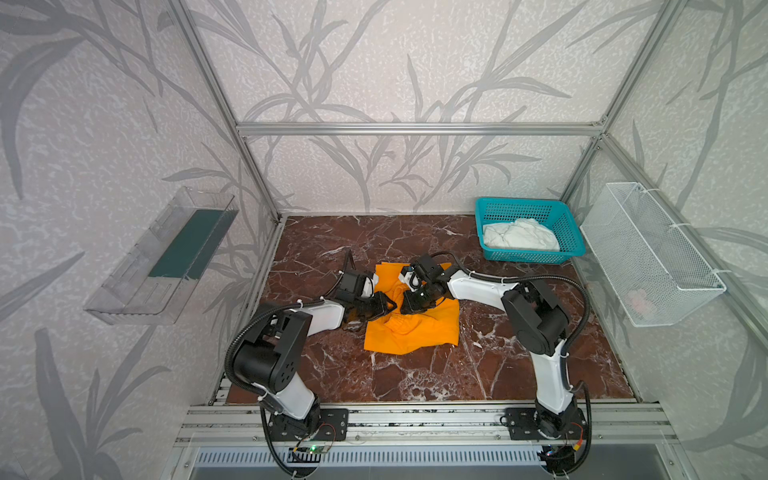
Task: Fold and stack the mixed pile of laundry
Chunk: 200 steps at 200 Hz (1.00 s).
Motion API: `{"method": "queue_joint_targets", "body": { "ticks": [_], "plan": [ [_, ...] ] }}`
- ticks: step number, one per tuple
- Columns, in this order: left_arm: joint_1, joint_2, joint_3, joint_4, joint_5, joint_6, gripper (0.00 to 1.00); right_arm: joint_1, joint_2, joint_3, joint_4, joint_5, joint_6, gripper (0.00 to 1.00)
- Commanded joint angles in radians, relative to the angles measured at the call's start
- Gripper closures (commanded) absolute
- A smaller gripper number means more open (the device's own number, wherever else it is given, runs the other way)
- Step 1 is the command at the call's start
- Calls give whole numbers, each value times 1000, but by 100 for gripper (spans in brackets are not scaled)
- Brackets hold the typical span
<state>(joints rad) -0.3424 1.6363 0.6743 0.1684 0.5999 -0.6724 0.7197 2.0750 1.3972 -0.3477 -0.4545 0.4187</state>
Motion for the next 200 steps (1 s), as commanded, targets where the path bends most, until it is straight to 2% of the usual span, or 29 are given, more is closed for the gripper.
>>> {"method": "queue_joint_targets", "body": {
  "ticks": [1, 36, 68, 97, 133, 164, 191, 200],
  "plan": [
    [-27, 23, 21, 21, 50, 5, 70, 6, -7, -12, 25, -22, -9, 87],
    [-27, 8, 30, -31, -17, 1, 84, 4, -40, -2, -53, 20, -56, 86],
    [-27, -39, 84, -150, -58, 39, 100, -6, -154, 6, -216, 141, -156, 74],
    [-27, -110, 199, -329, -88, 115, 100, -48, -289, -31, -286, 202, -200, 66],
    [-24, -192, 322, -528, -195, 213, 100, -115, -397, -93, -281, 218, -202, 61],
    [-12, -212, 312, -576, -366, 257, 100, -144, -390, -128, -249, 208, -185, 57],
    [1, -150, 278, -603, -547, 262, 100, -144, -348, -134, -211, 183, -155, 54],
    [5, -116, 269, -599, -583, 266, 100, -144, -331, -143, -183, 165, -142, 49]
  ]
}}
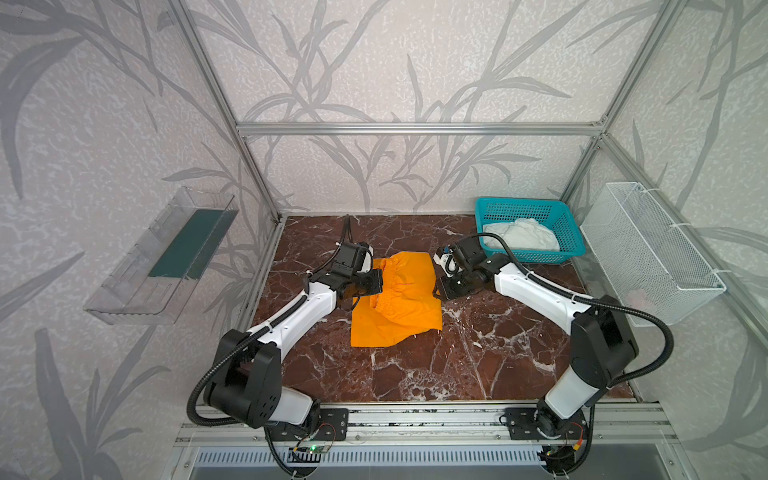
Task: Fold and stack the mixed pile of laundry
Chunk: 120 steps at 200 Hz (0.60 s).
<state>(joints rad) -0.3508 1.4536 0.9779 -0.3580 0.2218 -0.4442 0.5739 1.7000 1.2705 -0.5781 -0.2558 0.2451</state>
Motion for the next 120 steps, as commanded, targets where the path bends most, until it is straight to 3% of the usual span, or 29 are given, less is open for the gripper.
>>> {"method": "queue_joint_targets", "body": {
  "ticks": [1, 31, 70, 92, 120],
  "plan": [
    [13, 72, -35, -72, -208, 38, 100, 2, 45, -17, 51, -35, 33, 48],
    [15, 182, -8, -108, -236, 18, 100, 1, 118, -16, 121, -82, 48, 35],
    [16, 245, 16, -149, -337, -5, 100, 1, 265, 46, 162, -147, 51, 34],
    [16, 282, 37, -143, -344, 26, 100, 12, 325, 50, 203, -213, 69, 43],
    [16, 346, 96, -143, -379, 49, 100, 55, 329, 26, 208, -249, 64, 67]
  ]
}}
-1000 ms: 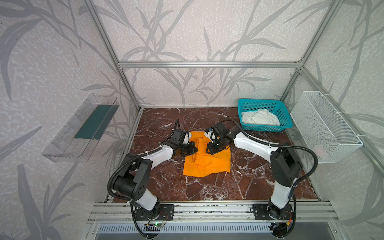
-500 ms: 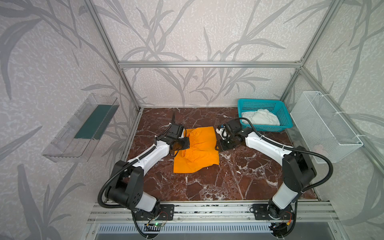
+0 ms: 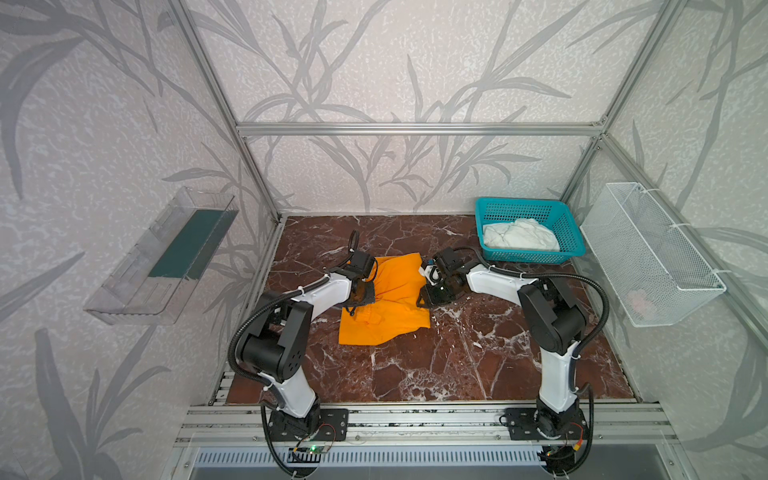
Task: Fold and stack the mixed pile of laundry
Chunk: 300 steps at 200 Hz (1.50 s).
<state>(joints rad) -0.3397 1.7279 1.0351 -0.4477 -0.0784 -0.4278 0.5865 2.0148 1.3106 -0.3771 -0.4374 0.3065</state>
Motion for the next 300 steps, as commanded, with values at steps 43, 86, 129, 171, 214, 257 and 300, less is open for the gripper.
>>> {"method": "queue_joint_targets", "body": {
  "ticks": [43, 86, 129, 171, 214, 257, 300],
  "plan": [
    [3, 155, 162, -31, 38, 153, 100, 161, -88, -141, 55, -139, 30, 85],
    [-1, 165, 258, -37, 315, 302, 100, 223, -241, -288, 180, -216, 106, 79],
    [-9, 125, 325, -37, 201, 248, 83, 167, -389, -252, -13, -69, -40, 46],
    [5, 24, 331, -123, -40, 41, 44, -28, -372, -144, -40, 89, -161, 39],
    [5, -144, 176, -156, 5, -44, 39, -169, -94, 132, -104, 107, -184, 39],
    [4, -371, -133, -19, 163, -141, 23, -180, 84, 265, -192, 169, -204, 45],
    [2, -396, -315, 141, 295, -218, 28, -177, 40, 124, -207, 129, -165, 51]
  ]
}}
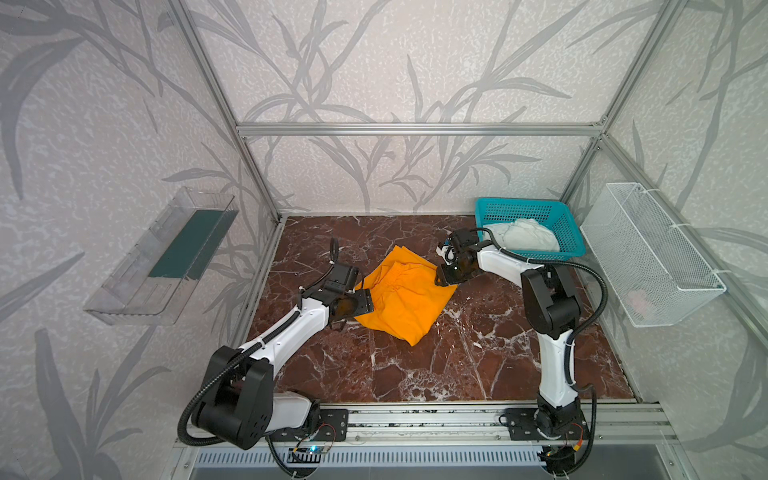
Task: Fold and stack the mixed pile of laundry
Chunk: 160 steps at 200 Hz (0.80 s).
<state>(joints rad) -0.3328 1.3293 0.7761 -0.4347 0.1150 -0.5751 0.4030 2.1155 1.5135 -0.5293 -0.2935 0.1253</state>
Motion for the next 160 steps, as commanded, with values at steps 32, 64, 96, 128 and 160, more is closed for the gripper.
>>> {"method": "queue_joint_targets", "body": {
  "ticks": [32, 64, 96, 128, 160],
  "plan": [
    [0, 87, -63, 195, 104, -67, 41, 33, -197, -277, -42, -42, 77, 53],
    [15, 207, 20, 167, 29, -33, 50, 81, -340, -461, 28, -103, 183, 52],
    [61, 279, 95, 140, 58, 5, 51, 100, -431, -544, 115, -165, 257, 49],
    [88, 199, 92, 77, 52, 19, 28, 99, -469, -516, 91, -140, 243, 45],
    [101, 99, 35, 51, 153, 36, 9, 99, -478, -482, 79, -129, 224, 44]
  ]
}}
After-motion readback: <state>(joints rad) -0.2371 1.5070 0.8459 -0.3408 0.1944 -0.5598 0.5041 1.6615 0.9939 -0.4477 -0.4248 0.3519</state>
